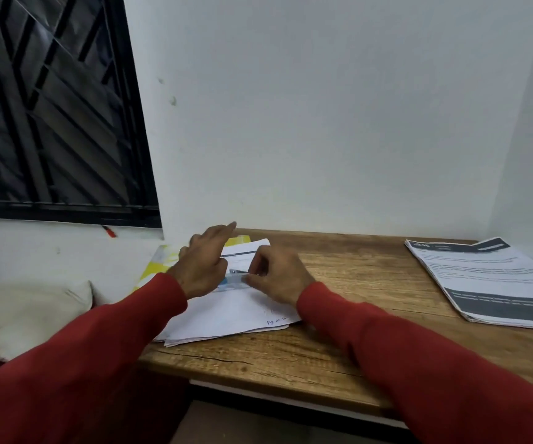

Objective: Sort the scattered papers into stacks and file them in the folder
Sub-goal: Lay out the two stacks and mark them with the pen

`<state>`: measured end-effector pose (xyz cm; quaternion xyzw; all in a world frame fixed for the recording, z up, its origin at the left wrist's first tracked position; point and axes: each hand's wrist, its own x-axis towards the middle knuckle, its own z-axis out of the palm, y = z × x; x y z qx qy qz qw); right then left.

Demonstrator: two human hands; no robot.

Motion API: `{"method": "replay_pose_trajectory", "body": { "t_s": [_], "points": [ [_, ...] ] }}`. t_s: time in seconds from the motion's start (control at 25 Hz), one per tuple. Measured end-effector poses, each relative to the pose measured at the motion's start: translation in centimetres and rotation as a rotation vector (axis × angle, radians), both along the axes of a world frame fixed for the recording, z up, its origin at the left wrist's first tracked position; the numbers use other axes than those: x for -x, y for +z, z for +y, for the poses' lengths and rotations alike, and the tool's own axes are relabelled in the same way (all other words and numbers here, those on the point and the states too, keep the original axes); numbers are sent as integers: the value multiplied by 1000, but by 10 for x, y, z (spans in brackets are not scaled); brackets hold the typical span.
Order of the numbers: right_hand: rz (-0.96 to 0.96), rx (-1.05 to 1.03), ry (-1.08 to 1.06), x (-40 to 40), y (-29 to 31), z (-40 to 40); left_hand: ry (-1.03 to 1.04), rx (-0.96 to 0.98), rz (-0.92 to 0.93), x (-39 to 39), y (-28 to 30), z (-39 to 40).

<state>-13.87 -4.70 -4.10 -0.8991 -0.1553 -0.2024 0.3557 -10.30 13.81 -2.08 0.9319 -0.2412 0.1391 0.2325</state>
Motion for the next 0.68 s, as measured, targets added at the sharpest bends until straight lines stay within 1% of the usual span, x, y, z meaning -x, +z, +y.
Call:
{"method": "replay_pose_trajectory", "body": {
  "t_s": [0.08,0.12,0.2,0.28,0.36,0.48,0.52,0.6,0.68],
  "points": [
    [36,140,27,0,-7,17,24,-61,-42,1,-2,7],
    [65,178,36,0,-8,19,24,-64,-53,1,-1,8],
    [105,151,38,-2,-4,7,-25,14,-60,1,5,-1],
    [71,87,-48,-2,6,-25,-120,149,-26,4,8,-20],
    [11,58,-233,-2,18,-81,-193,256,79,10,13,-48],
    [-56,88,-618,21,31,-194,-346,361,331,23,15,-108],
    [-36,129,-761,35,31,-230,-388,369,391,30,16,-132],
    [80,224,-1015,64,27,-287,-443,344,473,42,11,-179],
    [195,246,-1135,86,21,-321,-452,298,586,49,5,-223]
  ]
}}
